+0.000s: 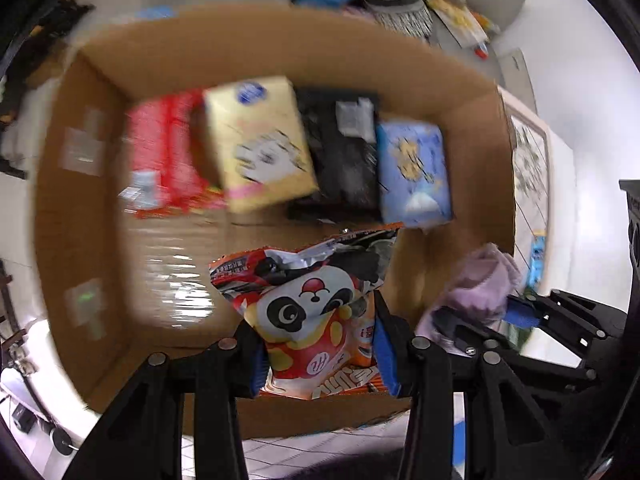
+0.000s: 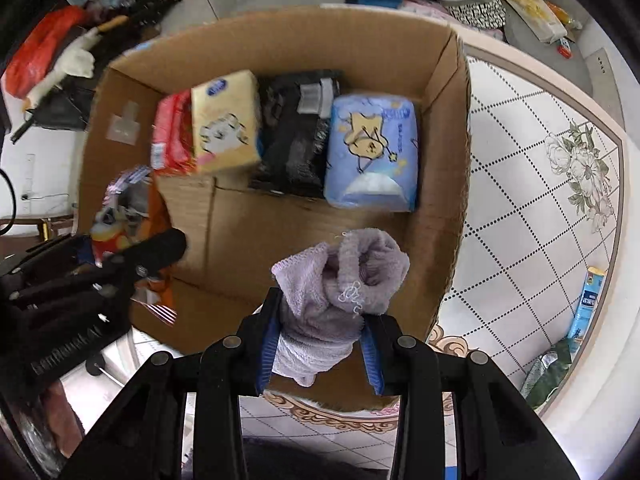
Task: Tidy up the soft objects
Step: 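Drop the panda bag and lilac cloth into the box, opening both grippers, then grasp the blue Nestle tube with left gripper while right grasps green snack bag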
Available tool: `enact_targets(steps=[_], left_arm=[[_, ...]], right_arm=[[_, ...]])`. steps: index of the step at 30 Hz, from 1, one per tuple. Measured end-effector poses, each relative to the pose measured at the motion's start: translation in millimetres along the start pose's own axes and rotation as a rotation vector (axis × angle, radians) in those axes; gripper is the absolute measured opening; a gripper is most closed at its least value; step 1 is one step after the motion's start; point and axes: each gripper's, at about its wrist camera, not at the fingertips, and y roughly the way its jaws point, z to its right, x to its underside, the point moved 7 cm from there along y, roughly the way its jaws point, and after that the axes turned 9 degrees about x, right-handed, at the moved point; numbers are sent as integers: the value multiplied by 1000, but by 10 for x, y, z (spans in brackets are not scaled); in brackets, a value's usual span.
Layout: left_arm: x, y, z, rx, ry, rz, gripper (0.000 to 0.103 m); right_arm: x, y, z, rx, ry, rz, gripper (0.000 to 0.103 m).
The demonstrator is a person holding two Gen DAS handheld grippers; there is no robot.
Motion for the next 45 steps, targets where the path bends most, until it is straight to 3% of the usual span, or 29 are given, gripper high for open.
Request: enact_targets(steps=[5, 9, 11, 13, 14, 16, 20, 22, 24, 25, 33, 40, 45], left_arm=[[-11, 265, 70, 73, -5, -89, 41], [-1, 297, 135, 61, 19, -107, 43], [5, 274, 175, 58, 27, -109, 48], [-3, 217, 223, 45, 38, -99, 68], [-20, 192, 257, 32, 46, -90, 73], [-51, 107, 292, 13, 53, -57, 83], [-58, -97, 321, -25, 64, -5, 87], [-42, -230, 343, -53, 74, 31, 98], [-22, -379, 349, -95, 91, 86, 98], [-6, -437, 327, -111, 96, 110, 99], [190, -810, 196, -178, 113, 245, 99], [443, -1028, 339, -186, 145, 312, 99], [546, -1087, 698, -222, 191, 353, 99]], right_arm=[[10, 174, 63, 21, -13, -43, 44], [37, 229, 147, 21, 0, -52, 59], [61, 223, 171, 4, 5, -54, 60], [81, 187, 199, 2, 10, -46, 61], [89, 162, 203, 7, 9, -43, 61], [118, 108, 252, 14, 20, -35, 74], [162, -118, 251, 19, 30, 2, 75], [206, -205, 288, 44, 33, 29, 80], [234, -282, 268, 72, 42, 57, 95], [250, -327, 266, 79, 49, 74, 98], [372, -578, 171, 111, 108, 192, 98], [576, -771, 123, 10, 178, 269, 99], [894, -831, 565, -55, 303, 294, 99]])
